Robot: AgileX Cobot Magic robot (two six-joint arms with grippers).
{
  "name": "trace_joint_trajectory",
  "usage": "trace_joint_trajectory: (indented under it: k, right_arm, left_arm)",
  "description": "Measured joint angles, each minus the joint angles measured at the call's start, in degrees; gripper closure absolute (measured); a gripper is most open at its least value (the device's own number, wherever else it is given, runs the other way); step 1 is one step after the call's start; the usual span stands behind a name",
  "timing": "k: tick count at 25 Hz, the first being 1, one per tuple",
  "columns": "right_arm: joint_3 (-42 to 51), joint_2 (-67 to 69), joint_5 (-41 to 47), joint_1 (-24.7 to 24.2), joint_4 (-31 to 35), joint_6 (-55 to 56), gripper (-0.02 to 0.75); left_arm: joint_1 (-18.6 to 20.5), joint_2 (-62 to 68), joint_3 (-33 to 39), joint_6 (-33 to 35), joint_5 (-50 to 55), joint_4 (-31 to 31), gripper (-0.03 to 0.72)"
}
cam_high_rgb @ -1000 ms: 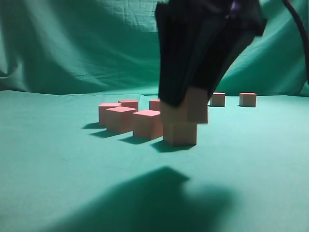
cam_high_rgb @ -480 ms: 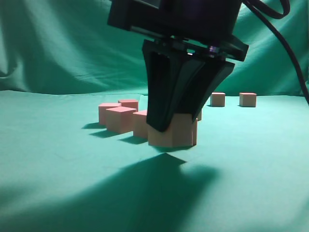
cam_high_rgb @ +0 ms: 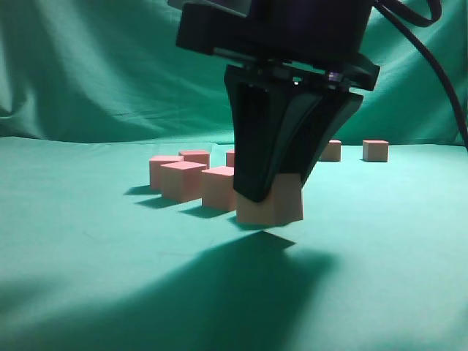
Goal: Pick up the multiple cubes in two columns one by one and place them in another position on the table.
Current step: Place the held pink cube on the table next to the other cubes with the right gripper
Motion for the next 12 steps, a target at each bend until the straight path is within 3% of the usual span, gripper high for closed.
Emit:
trace_joint_trajectory:
  k: [8, 12]
  right_arm:
    - [0.0, 1.1, 0.9, 0.0, -0.1, 0.0, 0.485]
    - [0.0, 1.8, 2.0, 0.0, -0.1, 0.0, 0.311]
  left_arm:
    - [0.0, 0.0, 0.0, 0.0, 0.0, 0.0, 0.688]
    - [0.0, 0.0, 0.0, 0.0, 0.0, 0.0, 0.688]
